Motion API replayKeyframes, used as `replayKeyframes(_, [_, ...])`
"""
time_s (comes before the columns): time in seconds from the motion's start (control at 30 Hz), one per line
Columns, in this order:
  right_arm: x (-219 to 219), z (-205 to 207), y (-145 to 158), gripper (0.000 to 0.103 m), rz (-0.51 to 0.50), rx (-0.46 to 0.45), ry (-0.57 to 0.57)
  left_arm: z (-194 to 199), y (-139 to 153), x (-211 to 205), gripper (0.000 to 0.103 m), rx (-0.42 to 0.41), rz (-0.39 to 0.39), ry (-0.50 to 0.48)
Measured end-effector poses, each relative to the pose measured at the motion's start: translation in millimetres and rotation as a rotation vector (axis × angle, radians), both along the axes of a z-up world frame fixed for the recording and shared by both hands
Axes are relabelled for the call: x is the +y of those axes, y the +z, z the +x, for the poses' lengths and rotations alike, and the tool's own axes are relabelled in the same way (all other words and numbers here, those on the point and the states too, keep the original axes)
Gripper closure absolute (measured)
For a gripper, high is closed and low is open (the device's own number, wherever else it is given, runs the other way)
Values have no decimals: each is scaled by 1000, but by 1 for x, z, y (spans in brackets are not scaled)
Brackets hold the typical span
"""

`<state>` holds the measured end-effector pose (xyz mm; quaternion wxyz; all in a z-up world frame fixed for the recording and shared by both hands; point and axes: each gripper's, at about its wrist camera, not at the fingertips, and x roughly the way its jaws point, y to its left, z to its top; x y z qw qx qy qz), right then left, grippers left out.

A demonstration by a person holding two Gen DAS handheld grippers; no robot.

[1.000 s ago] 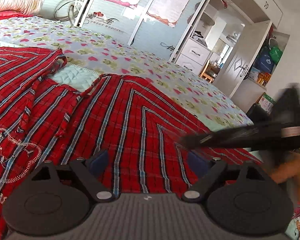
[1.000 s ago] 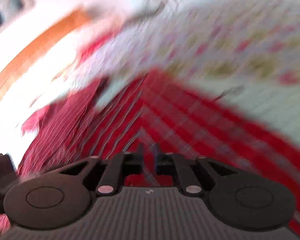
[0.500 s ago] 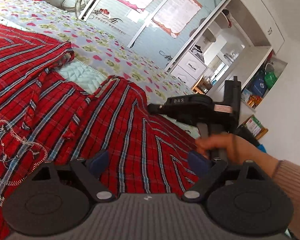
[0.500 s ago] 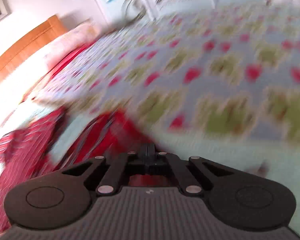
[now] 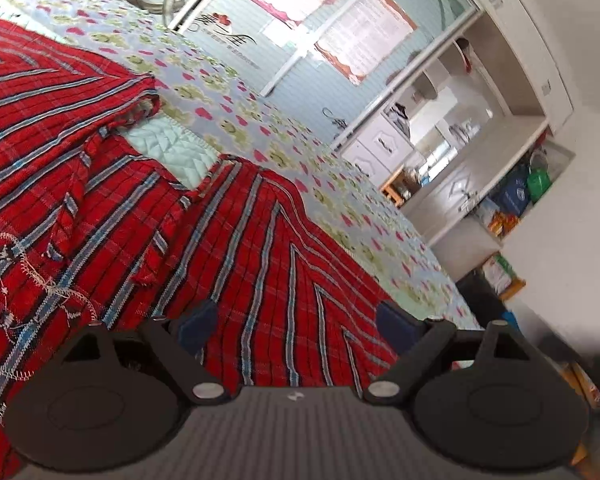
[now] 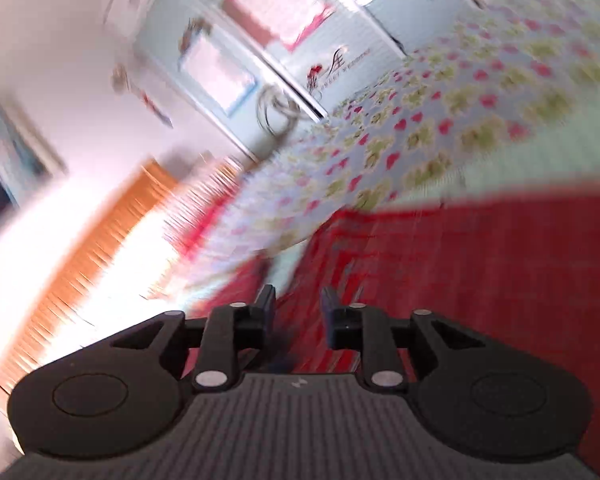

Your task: Fold clothes

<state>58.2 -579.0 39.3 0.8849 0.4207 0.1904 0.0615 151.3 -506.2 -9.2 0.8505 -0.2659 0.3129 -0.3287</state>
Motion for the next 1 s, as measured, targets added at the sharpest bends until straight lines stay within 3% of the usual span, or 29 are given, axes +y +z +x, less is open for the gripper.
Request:
replayKeyframes(0.13, [62, -125, -3, 61, 188, 39, -58, -3, 6, 0, 21, 11, 32, 26])
replayKeyframes(0.17, [77, -151, -5, 60, 220, 56, -79, -6, 12, 0, 29, 24, 74, 12])
replayKeyframes(0.2, [90, -173, -8, 59, 255, 71, -107, -12, 21, 2, 34, 37, 119, -13])
replayKeyframes(0.27, [111, -203, -18, 59, 323, 105, -154, -33, 42, 16, 34, 49, 158, -112])
replayKeyframes(0.47, [155, -245, -34, 58, 317, 146, -220, -132, 74, 87, 29, 58, 314, -344])
replayKeyframes(0.57, [173, -251, -47, 58, 301, 256, -201, -181, 68, 119, 28, 52, 457, -445])
replayKeyframes(0.63, [178, -255, -53, 76, 269, 350, -205, -209, 60, 135, 30, 70, 562, -519])
replayKeyframes(0.67, [179, -259, -51, 76, 277, 360, -220, -222, 60, 146, 30, 60, 594, -528])
replayKeyframes(0.8, [193, -279, -20, 56, 277, 272, -205, -256, 76, 202, 29, 88, 529, -555])
replayKeyframes(0.87, [205, -290, -16, 54, 310, 235, -170, -269, 78, 222, 29, 128, 512, -576])
replayKeyframes(0.93, [219, -302, -32, 53, 342, 278, -160, -290, 71, 232, 28, 134, 542, -635])
replayKeyframes(0.97, [225, -306, -42, 55, 333, 339, -166, -301, 65, 234, 28, 127, 578, -659])
replayKeyframes(1.0, [232, -310, -53, 90, 301, 407, -188, -312, 60, 237, 29, 117, 621, -679])
